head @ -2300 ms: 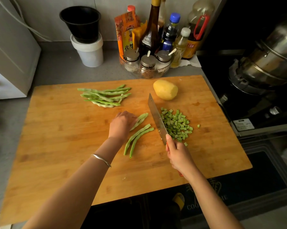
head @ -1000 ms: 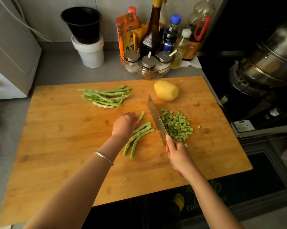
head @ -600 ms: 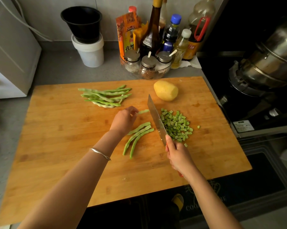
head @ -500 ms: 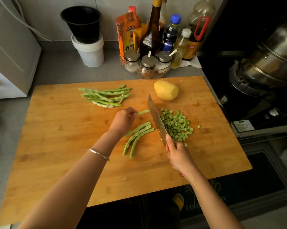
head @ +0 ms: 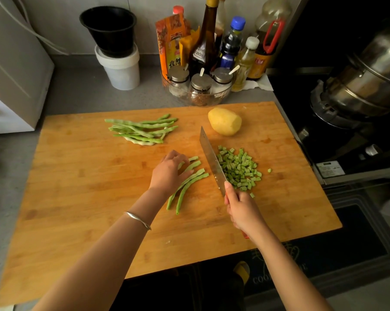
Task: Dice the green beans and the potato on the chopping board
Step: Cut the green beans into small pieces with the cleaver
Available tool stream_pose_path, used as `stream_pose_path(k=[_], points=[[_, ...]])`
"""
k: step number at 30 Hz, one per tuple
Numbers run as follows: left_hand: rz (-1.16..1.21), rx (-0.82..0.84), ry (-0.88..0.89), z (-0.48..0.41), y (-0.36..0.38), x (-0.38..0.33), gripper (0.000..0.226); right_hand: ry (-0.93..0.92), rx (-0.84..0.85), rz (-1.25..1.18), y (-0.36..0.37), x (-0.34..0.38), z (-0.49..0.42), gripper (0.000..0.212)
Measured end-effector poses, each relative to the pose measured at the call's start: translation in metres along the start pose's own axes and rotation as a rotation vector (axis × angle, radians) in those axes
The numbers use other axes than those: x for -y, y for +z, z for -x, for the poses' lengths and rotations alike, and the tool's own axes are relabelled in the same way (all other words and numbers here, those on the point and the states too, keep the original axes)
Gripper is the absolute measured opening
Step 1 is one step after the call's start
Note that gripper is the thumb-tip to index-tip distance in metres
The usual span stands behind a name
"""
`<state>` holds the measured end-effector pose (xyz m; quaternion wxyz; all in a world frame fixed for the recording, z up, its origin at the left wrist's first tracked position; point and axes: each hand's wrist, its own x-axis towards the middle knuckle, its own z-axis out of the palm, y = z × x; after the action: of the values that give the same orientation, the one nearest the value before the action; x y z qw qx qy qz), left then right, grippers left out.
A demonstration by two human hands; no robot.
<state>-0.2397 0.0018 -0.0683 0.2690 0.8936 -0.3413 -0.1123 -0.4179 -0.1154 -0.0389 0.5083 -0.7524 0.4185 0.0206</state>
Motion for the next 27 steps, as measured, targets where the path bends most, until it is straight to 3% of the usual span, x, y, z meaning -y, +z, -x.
stream_pose_path(k=[8, 13, 19, 27], points=[[-0.072, 0.049, -0.010, 0.001, 0.000, -0.006, 0.023, -0.010, -0.003, 0.000, 0.001, 0.000, 0.000, 0.057], [-0.104, 0.075, -0.017, 0.004, 0.000, -0.010, 0.053, -0.015, -0.003, -0.005, 0.001, 0.000, 0.001, 0.057], [-0.187, 0.096, 0.050, 0.017, 0.007, -0.009, 0.069, 0.000, 0.016, -0.016, 0.002, -0.001, 0.002, 0.056], [-0.108, 0.096, 0.091, 0.013, 0.014, -0.012, 0.046, -0.009, 0.022, -0.013, 0.000, -0.002, 0.006, 0.056]])
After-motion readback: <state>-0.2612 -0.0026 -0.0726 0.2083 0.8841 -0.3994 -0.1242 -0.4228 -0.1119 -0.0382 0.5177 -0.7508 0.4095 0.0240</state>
